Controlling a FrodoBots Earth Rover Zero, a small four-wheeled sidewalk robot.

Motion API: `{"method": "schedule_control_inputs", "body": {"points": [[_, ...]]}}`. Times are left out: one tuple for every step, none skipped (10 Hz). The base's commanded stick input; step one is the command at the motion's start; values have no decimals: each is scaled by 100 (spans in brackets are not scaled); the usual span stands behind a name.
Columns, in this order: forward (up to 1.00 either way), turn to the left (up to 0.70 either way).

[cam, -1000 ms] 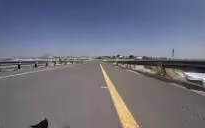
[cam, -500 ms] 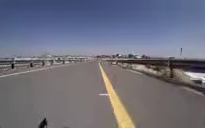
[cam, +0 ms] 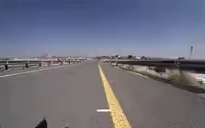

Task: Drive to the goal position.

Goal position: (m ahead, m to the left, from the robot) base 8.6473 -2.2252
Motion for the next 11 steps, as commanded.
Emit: {"method": "schedule_control_inputs", "body": {"points": [[100,0],[100,0],[100,0],[100,0],[100,0],[100,0],[100,0],[100,0],[100,0],[100,0],[100,27]]}}
